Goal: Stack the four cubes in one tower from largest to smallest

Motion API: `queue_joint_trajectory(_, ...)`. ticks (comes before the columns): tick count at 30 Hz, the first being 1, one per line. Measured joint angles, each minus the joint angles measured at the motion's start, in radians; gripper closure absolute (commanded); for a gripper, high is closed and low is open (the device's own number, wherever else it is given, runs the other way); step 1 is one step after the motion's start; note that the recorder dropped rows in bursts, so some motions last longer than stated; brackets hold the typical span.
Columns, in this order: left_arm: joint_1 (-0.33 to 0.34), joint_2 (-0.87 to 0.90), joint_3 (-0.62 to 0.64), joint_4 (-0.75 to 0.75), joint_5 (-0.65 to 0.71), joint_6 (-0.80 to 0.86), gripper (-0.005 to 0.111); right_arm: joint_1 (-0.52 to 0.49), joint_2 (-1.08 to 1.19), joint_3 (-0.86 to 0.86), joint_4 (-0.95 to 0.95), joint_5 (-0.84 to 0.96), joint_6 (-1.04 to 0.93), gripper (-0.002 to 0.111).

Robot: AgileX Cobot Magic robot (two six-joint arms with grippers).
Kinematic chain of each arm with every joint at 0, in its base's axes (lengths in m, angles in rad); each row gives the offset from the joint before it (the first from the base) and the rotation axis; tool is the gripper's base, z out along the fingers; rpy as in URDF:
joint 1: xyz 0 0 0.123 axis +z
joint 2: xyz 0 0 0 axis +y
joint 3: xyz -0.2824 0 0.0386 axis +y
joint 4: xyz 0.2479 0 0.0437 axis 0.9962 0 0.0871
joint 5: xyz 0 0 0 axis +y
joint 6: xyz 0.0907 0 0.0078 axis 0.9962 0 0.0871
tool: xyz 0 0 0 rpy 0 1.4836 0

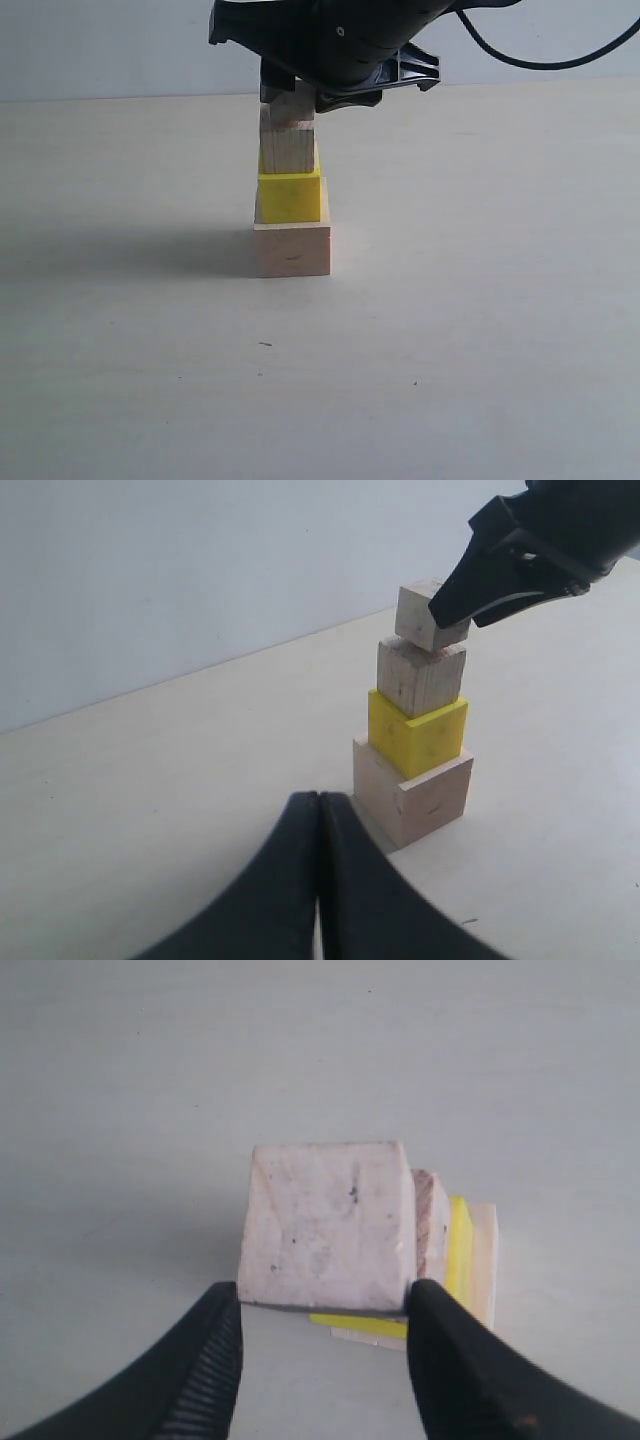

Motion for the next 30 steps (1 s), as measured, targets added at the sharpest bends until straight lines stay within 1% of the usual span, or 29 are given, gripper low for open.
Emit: queue_joint_trajectory(30,0.0,0.0,0.0,0.0,0.0,0.0,0.107,0.0,0.023,0.0,-0.002,-0.015,0.0,0.108)
